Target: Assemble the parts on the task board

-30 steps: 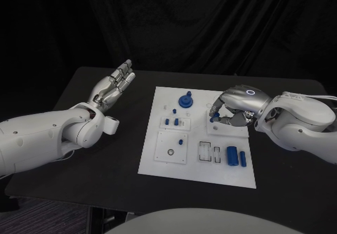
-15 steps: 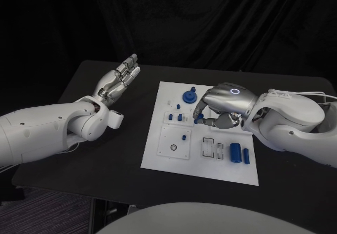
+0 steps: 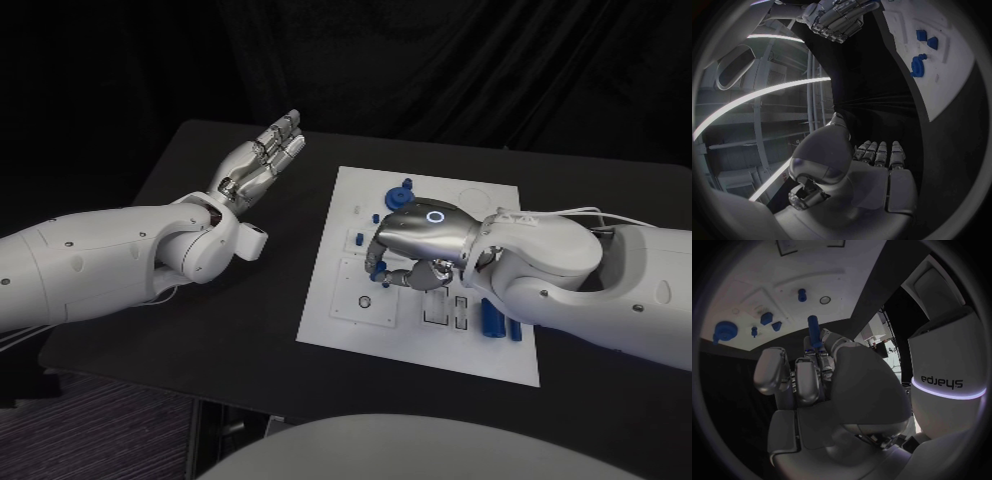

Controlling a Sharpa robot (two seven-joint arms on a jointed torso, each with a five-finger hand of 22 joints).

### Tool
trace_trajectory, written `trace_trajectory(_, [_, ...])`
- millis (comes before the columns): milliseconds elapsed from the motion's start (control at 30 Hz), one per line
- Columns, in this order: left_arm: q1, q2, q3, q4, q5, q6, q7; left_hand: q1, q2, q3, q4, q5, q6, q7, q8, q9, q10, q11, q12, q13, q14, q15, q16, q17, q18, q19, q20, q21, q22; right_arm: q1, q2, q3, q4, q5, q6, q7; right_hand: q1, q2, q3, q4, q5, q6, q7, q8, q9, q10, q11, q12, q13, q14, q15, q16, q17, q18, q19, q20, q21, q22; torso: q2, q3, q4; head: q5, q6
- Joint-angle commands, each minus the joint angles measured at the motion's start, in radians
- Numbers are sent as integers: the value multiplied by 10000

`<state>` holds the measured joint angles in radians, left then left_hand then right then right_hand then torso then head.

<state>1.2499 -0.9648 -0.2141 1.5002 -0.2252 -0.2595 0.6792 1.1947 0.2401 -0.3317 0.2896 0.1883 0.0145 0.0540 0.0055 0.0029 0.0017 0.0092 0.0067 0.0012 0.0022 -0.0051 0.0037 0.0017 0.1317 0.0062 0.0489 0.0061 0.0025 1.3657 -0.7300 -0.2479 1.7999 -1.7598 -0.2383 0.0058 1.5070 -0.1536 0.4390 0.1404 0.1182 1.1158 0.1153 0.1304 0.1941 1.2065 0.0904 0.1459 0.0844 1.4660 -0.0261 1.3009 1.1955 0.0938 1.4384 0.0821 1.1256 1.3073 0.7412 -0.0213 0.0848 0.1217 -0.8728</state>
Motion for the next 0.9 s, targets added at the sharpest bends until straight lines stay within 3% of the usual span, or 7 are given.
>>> trace_trajectory(33, [-9, 29, 9, 4, 34, 143, 1059, 113, -14, 49, 12, 27, 3, 58, -13, 13, -17, 90, -67, -12, -22, 68, -37, -17, -82, -3, 52, -15, 17, -202, 194, 7, -187, -354, 332, 264, 108, 30, 11, -74, 2, -56, 12, -54, 16, 501, -415, -38, 7, 223, -35, -29, -2, -89, -2, -77, -43, 1490, 1, -2, -1, 49, 2])
trace_trajectory(300, [-9, 68, 10, -39, 34, 182, 1064, 118, -10, 51, 13, 27, 7, 70, -13, 13, -17, 99, -67, -12, -22, 80, -37, -17, -90, -3, 55, -15, 17, -449, 365, 7, -358, -681, 452, 224, 97, 36, 10, -92, 13, -81, 28, -75, 22, 507, -404, -49, 15, 225, -28, -31, 1, -91, 0, -73, -40, 1492, -4, -14, 7, 93, 2])
trace_trajectory(900, [-11, 103, 10, -89, 34, 267, 1034, 142, 0, 61, 8, 64, 19, 85, -10, 16, -17, 114, -67, -12, -22, 109, -37, -17, -111, -1, 63, -13, 18, -680, 543, 7, -481, -780, 348, 211, 68, 32, -4, -95, -3, -91, 33, -87, 30, 510, -398, -59, 21, 229, -22, -27, 11, -91, -1, -69, -46, 1491, -8, -16, 0, 222, 2])
